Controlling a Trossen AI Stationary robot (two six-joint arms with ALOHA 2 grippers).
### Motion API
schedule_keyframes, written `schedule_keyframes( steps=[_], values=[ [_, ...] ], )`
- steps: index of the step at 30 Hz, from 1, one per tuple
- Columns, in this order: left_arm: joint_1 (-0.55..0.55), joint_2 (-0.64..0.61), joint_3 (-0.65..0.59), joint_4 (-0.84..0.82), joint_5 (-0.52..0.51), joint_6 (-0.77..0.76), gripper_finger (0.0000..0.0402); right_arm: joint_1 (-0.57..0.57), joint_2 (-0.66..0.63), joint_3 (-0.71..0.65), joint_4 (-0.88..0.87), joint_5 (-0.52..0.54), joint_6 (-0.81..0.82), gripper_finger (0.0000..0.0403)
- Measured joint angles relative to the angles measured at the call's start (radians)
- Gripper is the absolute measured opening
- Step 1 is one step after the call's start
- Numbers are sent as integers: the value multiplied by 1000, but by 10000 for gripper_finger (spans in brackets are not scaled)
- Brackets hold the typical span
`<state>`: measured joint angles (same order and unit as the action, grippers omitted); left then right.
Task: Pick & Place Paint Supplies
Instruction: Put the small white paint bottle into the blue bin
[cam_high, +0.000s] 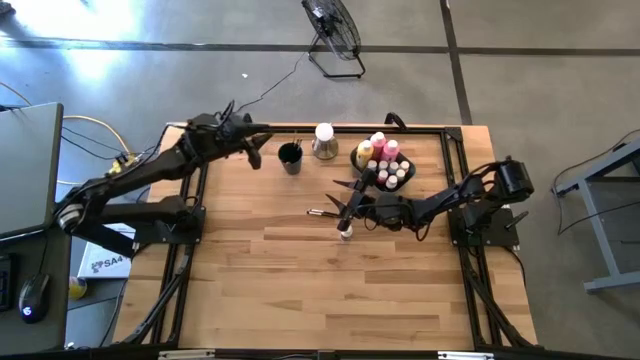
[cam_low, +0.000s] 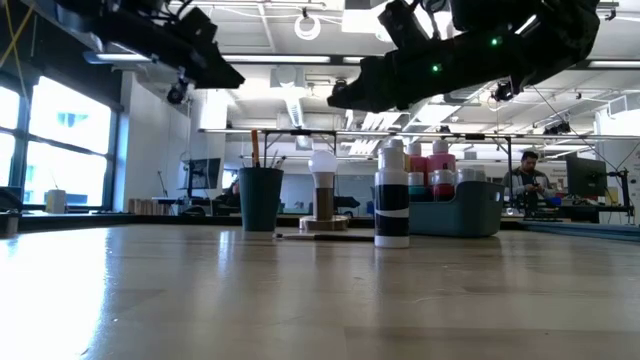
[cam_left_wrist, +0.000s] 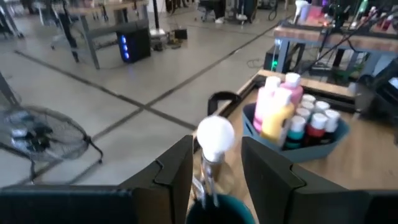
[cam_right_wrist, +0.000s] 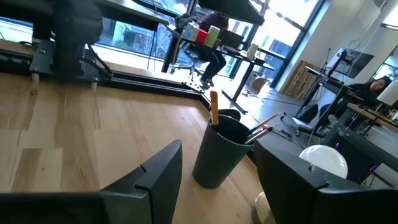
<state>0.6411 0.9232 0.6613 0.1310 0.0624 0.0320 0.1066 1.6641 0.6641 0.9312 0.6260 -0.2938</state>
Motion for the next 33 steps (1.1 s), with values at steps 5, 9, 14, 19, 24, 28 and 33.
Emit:
schedule_keyframes(
  steps=[5, 9, 14, 19, 24, 28, 33],
  values=[
    [0, -78, 0, -138, 36, -4, 134, 4, -23, 0, -2, 4, -46, 194],
    [-6, -89, 0, -191, 115, 15, 134, 17, -83, 0, -55, 4, -77, 194],
    [-99, -79, -1, -194, 109, 48, 134, 48, -196, 0, -232, 66, -73, 194],
    [-265, -55, -1, -190, 10, 111, 134, 91, -305, 0, -451, 153, -46, 194],
    [-441, -33, -2, -190, -202, 124, 134, 121, -407, 0, -640, 157, 7, 194],
    [-543, -27, -2, -204, -271, 155, 134, 141, -480, 0, -726, 147, 60, 194],
    [-619, -17, -2, -211, -255, 174, 134, 156, -547, 0, -803, -29, 123, 194]
  ],
)
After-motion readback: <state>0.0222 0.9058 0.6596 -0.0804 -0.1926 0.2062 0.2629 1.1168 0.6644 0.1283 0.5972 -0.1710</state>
